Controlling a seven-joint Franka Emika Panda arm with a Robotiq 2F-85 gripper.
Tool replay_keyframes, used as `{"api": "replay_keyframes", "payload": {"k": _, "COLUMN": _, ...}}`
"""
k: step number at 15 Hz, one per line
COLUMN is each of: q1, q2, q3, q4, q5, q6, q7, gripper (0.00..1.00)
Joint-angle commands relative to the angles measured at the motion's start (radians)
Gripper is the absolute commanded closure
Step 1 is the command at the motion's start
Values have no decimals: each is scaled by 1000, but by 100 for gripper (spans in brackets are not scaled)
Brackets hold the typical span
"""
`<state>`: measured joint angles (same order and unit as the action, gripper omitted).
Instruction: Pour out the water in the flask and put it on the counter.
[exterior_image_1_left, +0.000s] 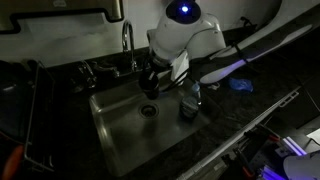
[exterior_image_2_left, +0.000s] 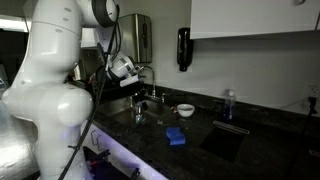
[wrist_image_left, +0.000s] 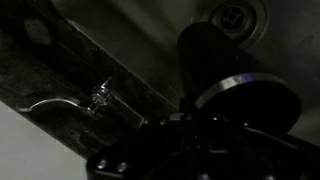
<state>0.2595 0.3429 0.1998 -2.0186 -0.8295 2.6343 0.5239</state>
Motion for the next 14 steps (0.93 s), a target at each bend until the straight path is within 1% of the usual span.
{"api": "replay_keyframes", "payload": {"k": 1, "q1": -84, "q2": -31, "q3": 72, "q4": -36, "q5": 250, "q6": 16, "q7": -237, "gripper": 98}}
{"api": "replay_keyframes", "payload": {"k": 2, "q1": -55, "q2": -36, "q3": 40, "q4": -39, "q5": 356, "q6": 15, "q7": -320, "gripper": 98}}
{"api": "replay_keyframes", "payload": {"k": 4, "q1": -62, "q2": -38, "q3": 45, "q4": -31, "q5": 512, "q6": -10, "q7": -433, "gripper": 98}}
{"api": "replay_keyframes", "payload": {"k": 6, "q1": -71, "q2": -41, "q3": 45, "q4": -20, "q5": 630, "q6": -32, "q7": -509, "gripper": 98}}
{"api": "replay_keyframes", "payload": {"k": 8, "q1": -79, "q2": -41, "q3": 39, "q4": -9, "q5": 718, "q6": -44, "q7": -549, "gripper": 98}}
{"api": "replay_keyframes", "payload": {"k": 10, "q1": -79, "q2": -45, "q3": 19, "q4": 1, "q5": 755, "q6": -52, "q7": -549, "gripper": 98}}
{"api": "replay_keyframes", "payload": {"k": 14, "q1": -90, "q2": -57, "q3": -34, "q4": 31, "q5": 763, "q6": -61, "q7": -517, "gripper": 98}}
